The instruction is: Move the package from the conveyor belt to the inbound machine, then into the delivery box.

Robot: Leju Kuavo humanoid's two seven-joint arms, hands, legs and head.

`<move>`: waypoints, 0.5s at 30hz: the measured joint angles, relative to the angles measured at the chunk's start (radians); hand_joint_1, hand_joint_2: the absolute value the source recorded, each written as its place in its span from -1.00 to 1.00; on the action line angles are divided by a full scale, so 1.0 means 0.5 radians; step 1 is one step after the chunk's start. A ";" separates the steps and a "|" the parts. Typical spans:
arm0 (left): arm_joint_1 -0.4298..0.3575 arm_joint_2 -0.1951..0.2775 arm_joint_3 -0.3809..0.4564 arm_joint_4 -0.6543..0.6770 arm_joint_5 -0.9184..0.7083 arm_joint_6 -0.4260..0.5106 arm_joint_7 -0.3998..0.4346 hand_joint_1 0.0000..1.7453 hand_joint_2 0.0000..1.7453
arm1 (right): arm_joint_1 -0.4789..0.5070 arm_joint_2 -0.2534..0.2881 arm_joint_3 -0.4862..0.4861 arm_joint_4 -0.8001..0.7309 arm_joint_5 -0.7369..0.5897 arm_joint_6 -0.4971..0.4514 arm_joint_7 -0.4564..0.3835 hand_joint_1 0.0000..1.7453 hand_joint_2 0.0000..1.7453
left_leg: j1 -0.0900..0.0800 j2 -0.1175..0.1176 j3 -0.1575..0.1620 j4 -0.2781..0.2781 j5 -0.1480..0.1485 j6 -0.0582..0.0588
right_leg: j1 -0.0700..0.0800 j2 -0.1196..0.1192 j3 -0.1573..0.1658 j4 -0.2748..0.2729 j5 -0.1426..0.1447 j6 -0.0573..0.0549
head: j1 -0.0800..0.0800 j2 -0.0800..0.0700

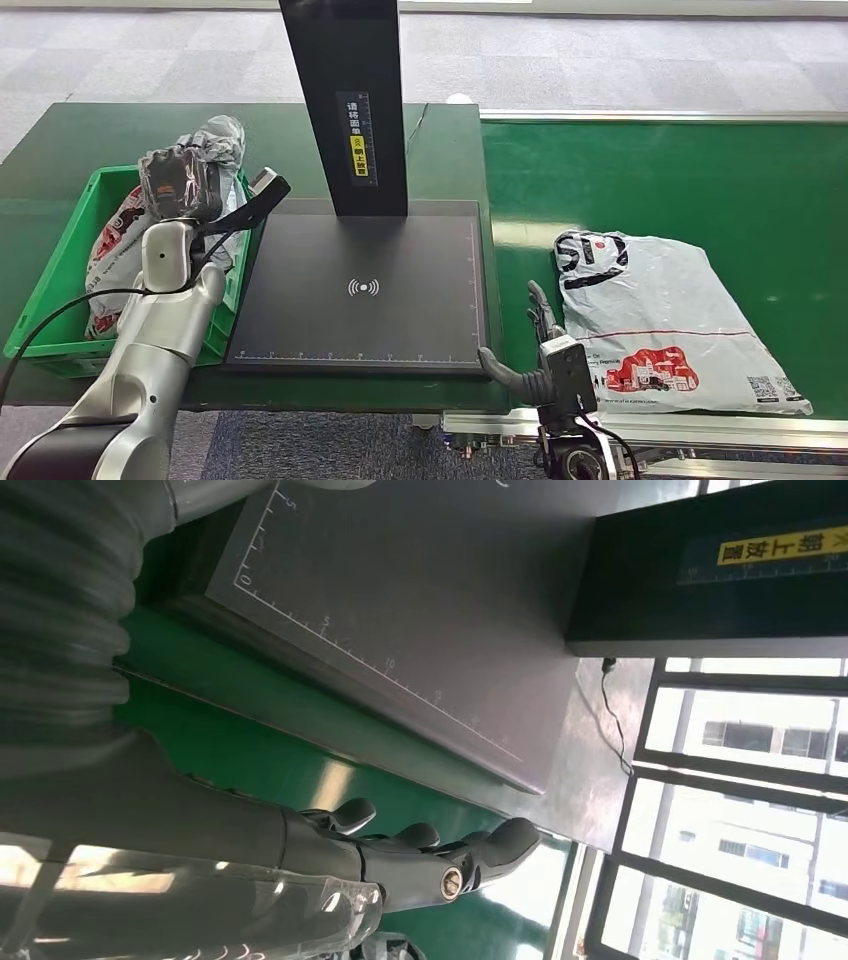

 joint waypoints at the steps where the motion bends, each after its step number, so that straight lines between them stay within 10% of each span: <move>1: -0.006 0.013 -0.007 0.049 -0.016 -0.017 0.062 1.00 1.00 | 0.000 0.000 0.000 0.001 0.013 0.008 0.004 -1.00 1.00 | 0.000 0.000 0.000 0.000 0.000 0.000 | 0.000 0.000 0.000 0.000 0.000 0.000 | 0.000 0.000; 2: -0.011 0.026 -0.012 0.092 -0.024 -0.032 0.098 1.00 1.00 | -0.001 0.000 0.000 0.002 0.023 0.014 0.007 -1.00 1.00 | 0.000 0.000 0.000 0.000 0.000 0.000 | 0.000 0.000 0.000 0.000 0.000 -0.001 | 0.000 0.000; 6: -0.022 0.072 -0.019 0.229 -0.041 -0.078 0.166 -0.88 1.00 | -0.011 -0.002 0.000 0.016 0.042 0.028 0.011 -1.00 1.00 | 0.000 0.000 0.000 0.000 0.000 0.000 | 0.000 0.000 0.000 0.001 0.000 -0.001 | 0.000 0.000; 15: 0.062 0.145 -0.018 0.232 -0.034 0.243 0.214 -1.00 1.00 | -0.020 -0.008 0.004 0.029 0.066 0.068 0.035 -1.00 1.00 | 0.000 0.001 0.000 0.000 0.000 0.000 | 0.000 0.001 0.000 0.002 0.000 -0.001 | 0.000 0.000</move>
